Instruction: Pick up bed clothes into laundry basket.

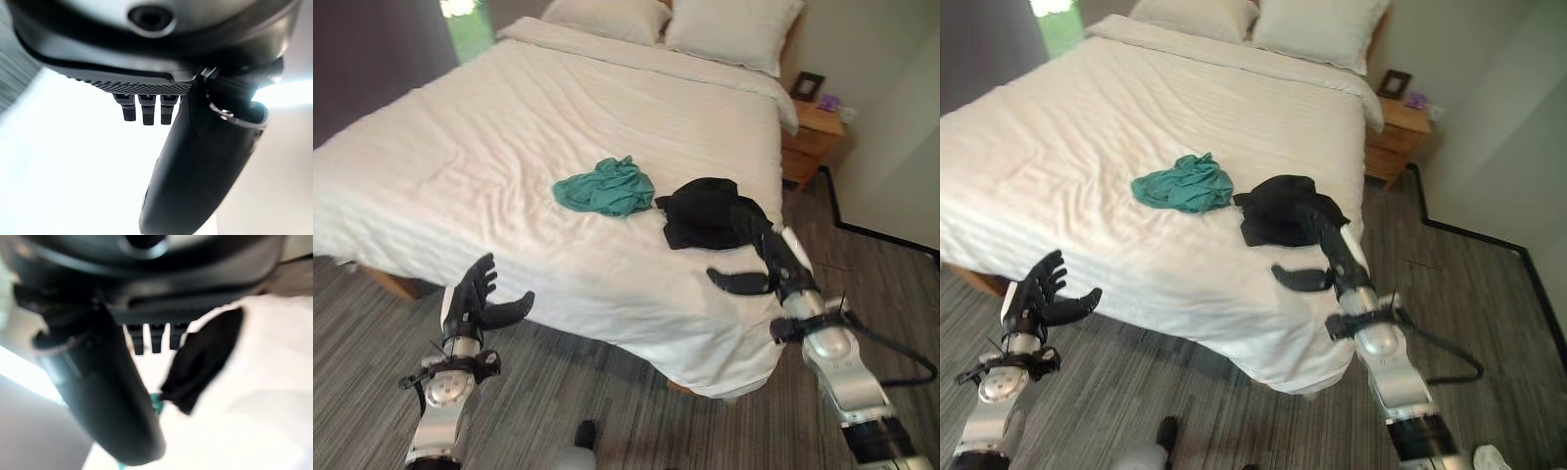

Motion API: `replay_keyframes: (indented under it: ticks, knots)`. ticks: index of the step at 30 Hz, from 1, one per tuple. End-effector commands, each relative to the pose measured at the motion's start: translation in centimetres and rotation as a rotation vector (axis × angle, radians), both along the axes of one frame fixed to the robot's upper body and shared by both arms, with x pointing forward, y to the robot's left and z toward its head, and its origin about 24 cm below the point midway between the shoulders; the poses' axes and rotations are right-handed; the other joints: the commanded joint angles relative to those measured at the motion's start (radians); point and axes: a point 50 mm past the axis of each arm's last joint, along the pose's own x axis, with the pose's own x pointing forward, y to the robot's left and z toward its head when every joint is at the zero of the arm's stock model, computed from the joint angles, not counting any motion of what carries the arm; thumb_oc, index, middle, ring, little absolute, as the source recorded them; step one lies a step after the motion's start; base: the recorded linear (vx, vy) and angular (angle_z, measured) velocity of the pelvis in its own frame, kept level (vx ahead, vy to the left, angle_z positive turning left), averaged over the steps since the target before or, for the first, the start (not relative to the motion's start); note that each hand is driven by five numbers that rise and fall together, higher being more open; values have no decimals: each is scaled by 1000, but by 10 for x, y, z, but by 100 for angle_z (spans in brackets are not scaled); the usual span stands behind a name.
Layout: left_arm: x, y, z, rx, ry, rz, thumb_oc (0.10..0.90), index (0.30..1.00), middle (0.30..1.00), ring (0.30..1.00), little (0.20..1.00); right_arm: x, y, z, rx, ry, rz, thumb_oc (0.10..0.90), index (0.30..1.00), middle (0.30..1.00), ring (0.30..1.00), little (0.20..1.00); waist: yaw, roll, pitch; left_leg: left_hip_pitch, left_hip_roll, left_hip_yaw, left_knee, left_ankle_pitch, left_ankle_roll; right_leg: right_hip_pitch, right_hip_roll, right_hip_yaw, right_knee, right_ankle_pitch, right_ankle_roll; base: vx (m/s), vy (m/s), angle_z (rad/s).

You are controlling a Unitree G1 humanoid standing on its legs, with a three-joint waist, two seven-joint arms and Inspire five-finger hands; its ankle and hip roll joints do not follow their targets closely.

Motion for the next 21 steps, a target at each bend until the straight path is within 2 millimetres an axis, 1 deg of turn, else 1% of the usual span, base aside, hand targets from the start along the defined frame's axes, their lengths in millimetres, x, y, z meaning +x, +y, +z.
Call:
replay_keyframes:
  ticks: [1,2,3,4,5,7,9,10,11,12,13,14,15,16,18,19,20,21]
  knots:
    - [17,-22,58,52,-267,-161,800,900,900,900,900,11,4,47,-51,-211,60,800,900,900,900,900,4,34,-102,15,27,-30,-33,17,-18,-104,45,-14,329,72,84,171,273,-53]
    - [17,-25,59,49,-268,-177,800,900,900,900,900,11,6,49,-57,-212,77,800,900,900,900,900,-4,43,-88,40,29,-18,-40,12,-8,-154,44,-7,423,112,110,78,194,-56]
    - [18,-25,59,48,-269,-177,800,900,900,900,900,12,6,49,-58,-212,77,800,900,900,900,900,-1,42,-86,41,28,-15,-42,12,-7,-160,43,-3,434,109,112,97,245,-59]
    - [18,-30,62,49,-275,-213,800,900,900,900,900,13,3,49,-82,-198,69,800,900,900,900,900,-15,55,-67,81,35,-24,-54,8,-1,-223,40,-11,502,131,115,62,143,-40]
    - [18,-30,62,48,-275,-213,800,900,900,900,900,13,3,49,-83,-198,69,800,900,900,900,900,-16,55,-66,82,35,-24,-56,8,-1,-224,39,-11,505,129,114,148,186,-29]
    - [18,-34,60,42,-263,-243,800,900,900,900,900,15,-10,53,-133,-193,31,800,900,900,900,900,-27,56,-67,114,33,-44,-77,8,-2,-247,25,-22,445,135,92,180,79,4]
    - [18,-42,56,22,-247,-295,800,900,900,900,900,17,-34,66,-228,-205,-39,800,900,900,900,900,-34,50,-70,132,26,-69,-98,5,-4,-244,33,-21,356,135,84,198,26,20]
    - [19,-47,52,15,-232,-320,800,900,900,900,900,18,-46,73,-265,-219,-85,800,900,900,900,900,-37,41,-72,138,18,-77,-104,1,-6,-246,34,-8,295,141,83,201,-15,38]
    - [20,-52,48,3,-217,-343,800,900,900,900,900,19,-55,78,-298,-230,-125,800,900,900,900,900,-37,39,-72,148,13,-93,-107,-4,-7,-237,31,-8,244,163,87,200,-40,46]
    - [20,-55,46,1,-207,-352,800,900,900,900,900,20,-63,84,-339,-237,-155,800,900,900,900,900,-39,38,-71,156,14,-107,-105,-6,-7,-239,31,-2,233,182,94,199,-47,64]
    - [20,-56,43,-4,-198,-358,800,900,900,900,900,21,-68,89,-363,-244,-171,800,900,900,900,900,-38,33,-72,161,16,-111,-101,-14,-9,-228,29,-7,213,179,93,183,-62,74]
    - [19,-57,42,-9,-192,-363,800,900,900,900,900,24,-67,92,-369,-256,-174,800,900,900,900,900,-28,26,-74,164,16,-108,-100,-22,-9,-213,18,-29,201,182,92,177,-88,68]
    - [18,-58,40,-13,-184,-370,800,900,900,900,900,29,-62,96,-363,-277,-162,800,900,900,900,900,-13,21,-80,164,20,-101,-98,-27,-12,-197,2,-61,202,182,95,166,-111,39]
    - [16,-59,38,-17,-177,-377,800,900,900,900,900,33,-58,98,-364,-281,-147,800,900,900,900,900,-2,17,-83,166,26,-100,-100,-34,-14,-194,-8,-77,211,183,99,176,-140,8]
    - [15,-57,37,-20,-170,-380,800,900,900,900,900,37,-51,100,-367,-281,-116,800,900,900,900,900,5,14,-88,171,40,-100,-104,-38,-25,-187,-10,-76,178,169,99,187,-170,-1]
    - [15,-55,37,-17,-167,-375,800,900,900,900,900,40,-46,101,-359,-286,-97,800,900,900,900,900,7,14,-92,177,52,-101,-106,-39,-34,-188,-7,-72,141,159,97,252,-230,1]
    - [14,-54,37,-19,-164,-370,800,900,900,900,900,42,-40,100,-348,-288,-74,800,900,900,900,900,11,17,-93,191,71,-105,-108,-47,-47,-198,-6,-79,113,158,93,284,-268,-8]
    - [13,-53,37,-15,-163,-371,800,900,900,900,900,44,-36,99,-351,-284,-60,800,900,900,900,900,13,18,-90,202,89,-114,-99,-49,-60,-210,-12,-84,111,174,98,205,-195,-9]
